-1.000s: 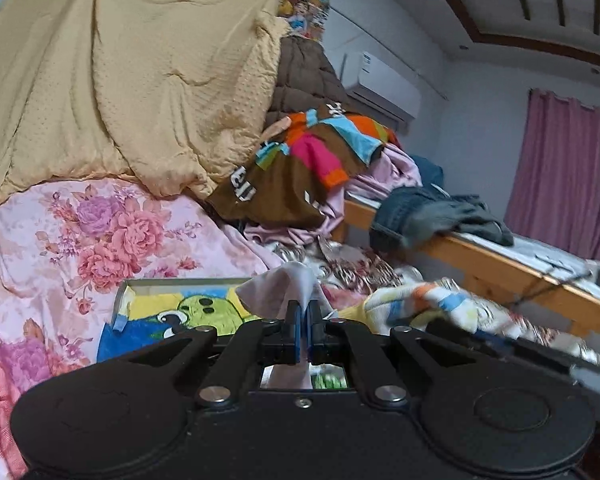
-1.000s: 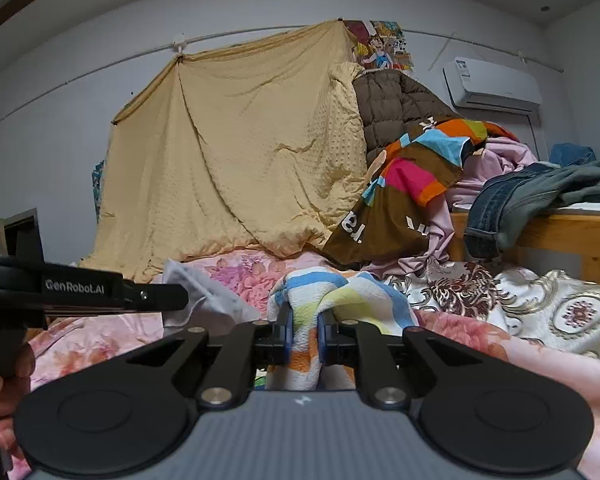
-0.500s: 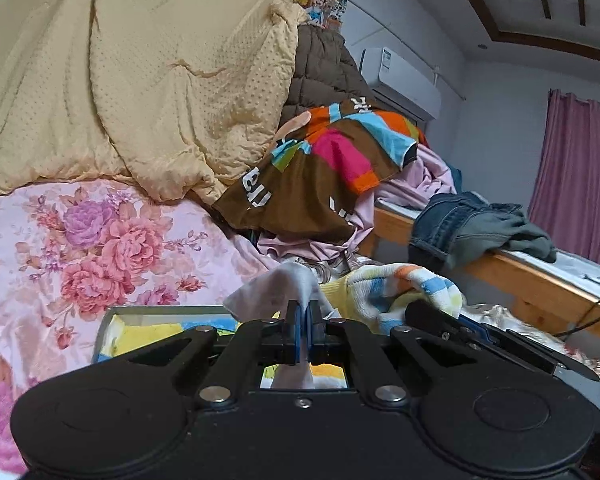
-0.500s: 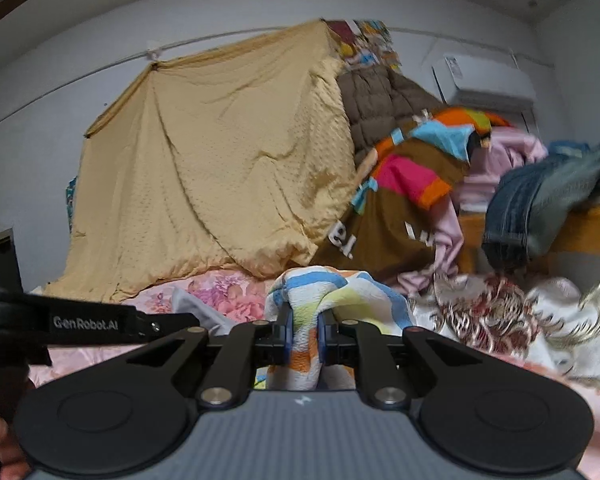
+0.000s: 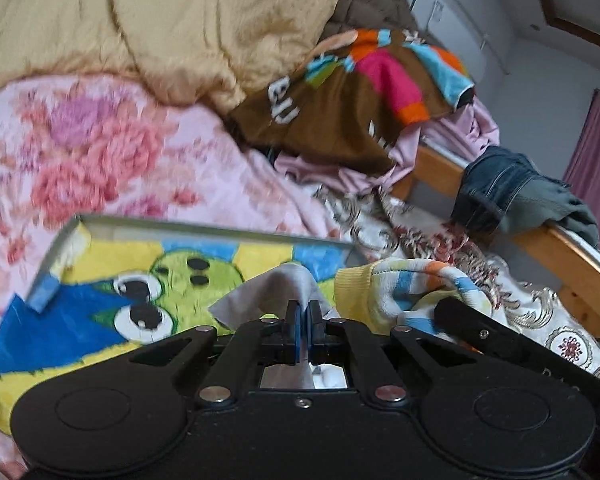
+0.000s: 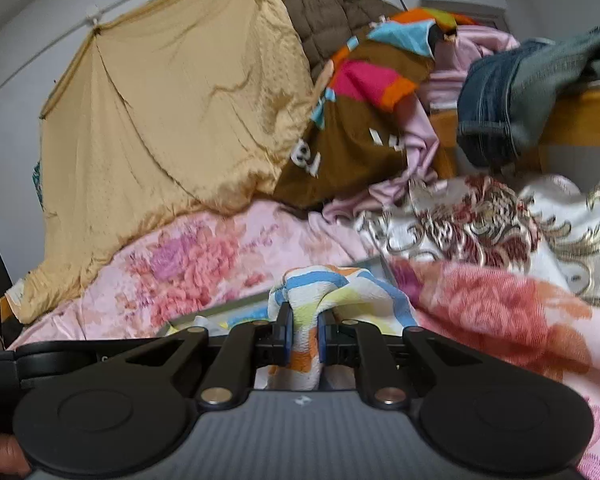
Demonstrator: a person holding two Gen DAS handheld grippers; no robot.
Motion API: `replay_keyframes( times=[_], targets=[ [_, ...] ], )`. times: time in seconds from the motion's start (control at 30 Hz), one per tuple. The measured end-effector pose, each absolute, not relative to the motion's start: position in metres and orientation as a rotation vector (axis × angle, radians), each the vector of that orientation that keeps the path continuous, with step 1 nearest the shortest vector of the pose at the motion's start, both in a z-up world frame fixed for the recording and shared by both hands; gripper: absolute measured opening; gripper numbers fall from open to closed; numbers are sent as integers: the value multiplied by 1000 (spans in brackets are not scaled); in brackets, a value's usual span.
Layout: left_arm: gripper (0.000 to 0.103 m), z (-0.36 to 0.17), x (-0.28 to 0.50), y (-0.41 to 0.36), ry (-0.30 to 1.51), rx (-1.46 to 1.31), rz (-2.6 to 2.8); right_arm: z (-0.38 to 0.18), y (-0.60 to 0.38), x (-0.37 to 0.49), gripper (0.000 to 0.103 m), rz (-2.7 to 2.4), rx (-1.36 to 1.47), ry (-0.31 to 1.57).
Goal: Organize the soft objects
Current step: 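Lower the sock and grey cloth into the painted tray and open both grippers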
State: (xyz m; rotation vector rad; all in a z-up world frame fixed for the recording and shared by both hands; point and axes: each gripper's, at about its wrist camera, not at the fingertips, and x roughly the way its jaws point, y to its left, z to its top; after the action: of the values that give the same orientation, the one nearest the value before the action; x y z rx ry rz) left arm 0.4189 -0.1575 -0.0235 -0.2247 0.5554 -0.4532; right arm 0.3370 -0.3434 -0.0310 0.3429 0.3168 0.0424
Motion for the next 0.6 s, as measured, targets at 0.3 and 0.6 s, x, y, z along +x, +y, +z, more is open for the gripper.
replay_keyframes(
  times=[0.3,0.6],
  targets=[
    [3,-42,425,-169,652,-155,-436,-38,-340,349,15,48,308,464],
    [8,-50,435,-158,723,-208,-421,-41,-344,351,26,47,334,497]
  ],
)
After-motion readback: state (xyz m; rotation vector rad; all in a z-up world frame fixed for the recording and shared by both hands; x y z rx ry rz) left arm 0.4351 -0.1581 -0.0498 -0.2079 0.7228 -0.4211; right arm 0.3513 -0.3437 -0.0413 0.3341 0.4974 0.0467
